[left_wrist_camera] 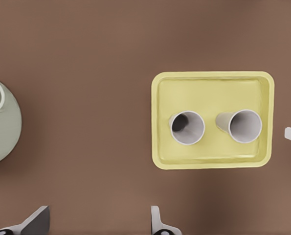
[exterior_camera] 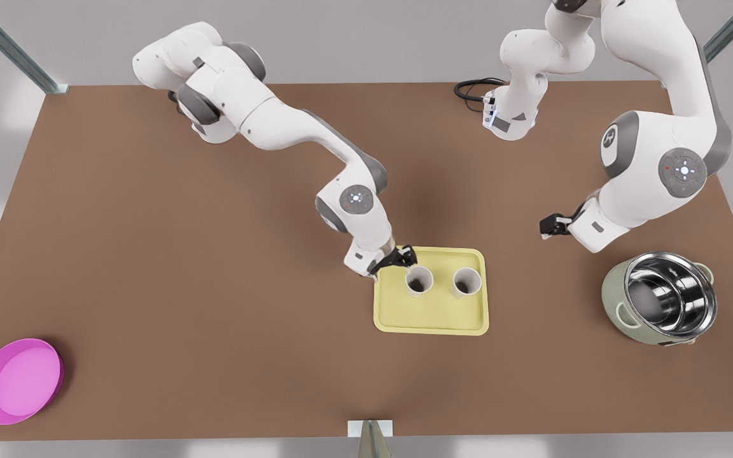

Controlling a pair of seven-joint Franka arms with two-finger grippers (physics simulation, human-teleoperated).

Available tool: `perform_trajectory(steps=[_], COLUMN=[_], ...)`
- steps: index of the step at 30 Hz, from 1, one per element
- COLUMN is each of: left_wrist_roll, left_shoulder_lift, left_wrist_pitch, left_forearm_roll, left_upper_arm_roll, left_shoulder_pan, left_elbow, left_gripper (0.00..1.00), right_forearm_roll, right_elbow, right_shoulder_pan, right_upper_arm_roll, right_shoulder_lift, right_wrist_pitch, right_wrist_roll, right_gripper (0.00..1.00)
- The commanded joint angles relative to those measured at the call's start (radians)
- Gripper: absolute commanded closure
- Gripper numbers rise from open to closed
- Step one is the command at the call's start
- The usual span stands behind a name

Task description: Use the left arm to pick up the white IKEA cup from the tray and place it on the middle-left position; use the right arm to pick up the white IKEA cup from the tray and place it on the middle-right position

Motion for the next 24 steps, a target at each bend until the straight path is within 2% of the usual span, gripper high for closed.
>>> perform_trajectory(steps=[1, 20, 21, 22, 24], left_wrist_roll=[-0.026, -0.026, -0.026, -0.026, -0.026], left_shoulder_lift=[-0.001, 0.007, 0.007, 0.007, 0.007], left_wrist_pitch=[0.004, 0.018, 0.018, 0.018, 0.018], left_forearm_roll=[0.004, 0.006, 0.004, 0.004, 0.006], left_upper_arm_roll=[0.0, 0.0, 0.0, 0.0, 0.0], left_shoulder_pan=[0.0, 0.0, 0.0, 0.0, 0.0], left_elbow=[0.0, -0.006, -0.006, -0.006, -0.006], left_gripper=[0.0, 0.0, 0.0, 0.0, 0.0], right_forearm_roll=[-0.002, -0.026, -0.025, -0.022, -0.022], right_elbow=[0.001, -0.008, -0.01, -0.011, -0.013], right_shoulder_pan=[0.003, 0.043, 0.043, 0.041, 0.041], right_upper_arm_roll=[-0.001, -0.004, -0.004, -0.004, -0.004], right_shoulder_lift=[0.006, 0.144, 0.144, 0.144, 0.149], right_wrist_pitch=[0.139, 0.197, 0.197, 0.197, 0.196], right_wrist_roll=[0.341, 0.33, 0.331, 0.341, 0.331], right_gripper=[0.0, 0.0, 0.05, 0.39, 0.49])
